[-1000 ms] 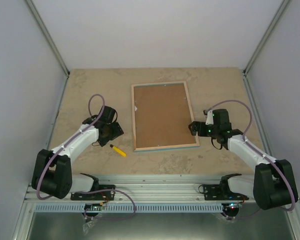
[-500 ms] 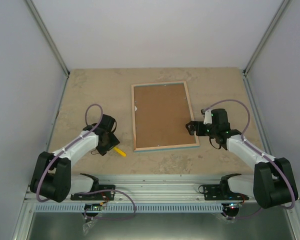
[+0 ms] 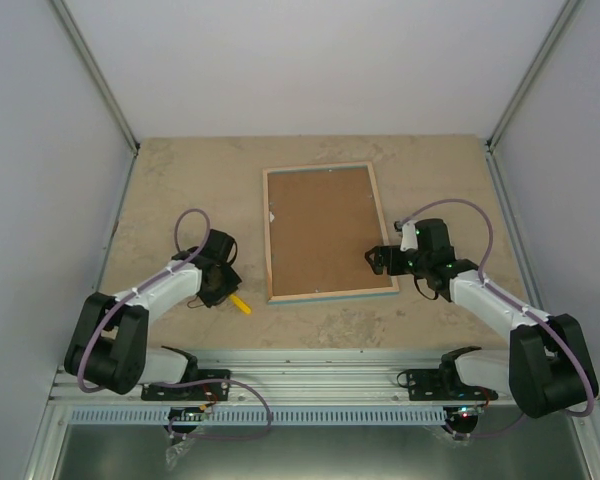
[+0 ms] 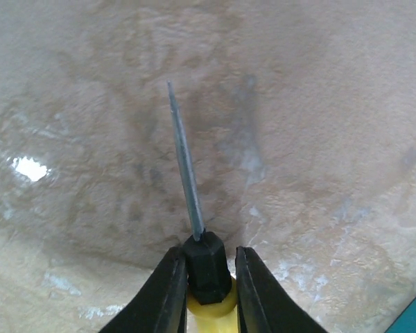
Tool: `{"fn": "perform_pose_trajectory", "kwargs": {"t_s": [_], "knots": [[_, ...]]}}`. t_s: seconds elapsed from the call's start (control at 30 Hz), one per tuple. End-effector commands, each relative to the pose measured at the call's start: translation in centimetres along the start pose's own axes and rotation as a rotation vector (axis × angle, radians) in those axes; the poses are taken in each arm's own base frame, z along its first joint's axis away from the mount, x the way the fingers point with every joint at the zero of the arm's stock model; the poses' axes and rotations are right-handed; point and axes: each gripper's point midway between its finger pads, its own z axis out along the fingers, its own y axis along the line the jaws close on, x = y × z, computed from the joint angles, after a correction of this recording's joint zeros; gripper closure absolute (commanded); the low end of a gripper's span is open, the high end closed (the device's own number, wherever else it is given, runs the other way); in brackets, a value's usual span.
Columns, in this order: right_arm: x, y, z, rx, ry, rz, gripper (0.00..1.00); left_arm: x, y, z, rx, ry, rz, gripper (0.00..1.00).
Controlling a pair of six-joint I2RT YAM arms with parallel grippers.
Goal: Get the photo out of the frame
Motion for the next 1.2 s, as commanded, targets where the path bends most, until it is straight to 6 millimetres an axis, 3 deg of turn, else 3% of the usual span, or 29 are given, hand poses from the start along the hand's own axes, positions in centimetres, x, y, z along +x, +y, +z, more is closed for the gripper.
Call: {"fn": "perform_pose_trajectory", "kwargs": {"t_s": [0.0, 0.13, 0.23, 0.47, 0.57, 0.93, 1.17], "knots": [[-0.3, 0.4, -0.1, -0.010, -0.011, -0.032, 0.03, 0.8, 0.3, 0.7, 0.011, 0.018, -0.011, 0.87], [-0.4, 1.2, -0.2, -0.039, -0.009, -0.045, 0.04, 0.2, -0.7, -0.2, 0.067, -0.013, -0.016, 0.93], [-0.6, 2.1, -0.6, -0.067, -0.019, -0.059, 0.04, -0.3, -2.9, -1.7, 0.186, -0.033, -0.013, 0.94], [-2.1, 4.8, -2.0, -0.135, -0.077, -0.111, 0.04, -3.1, -9.8, -8.4, 0.540, -0.158, 0.010, 0.97], [-3.0, 7.1, -3.1, -0.211, -0.129, -0.155, 0.04, -3.5, -12.8, -11.4, 0.719, -0.196, 0.022, 0.97], [-6.8, 15.5, -7.0, -0.407, -0.369, -0.277, 0.05, -1.7, -20.9, -19.4, 1.162, -0.241, 0.114, 1.00], [-9.0, 19.9, -9.1, -0.465, -0.545, -0.370, 0.07, -0.4, -23.5, -23.0, 1.331, -0.265, 0.203, 1.00]]}}
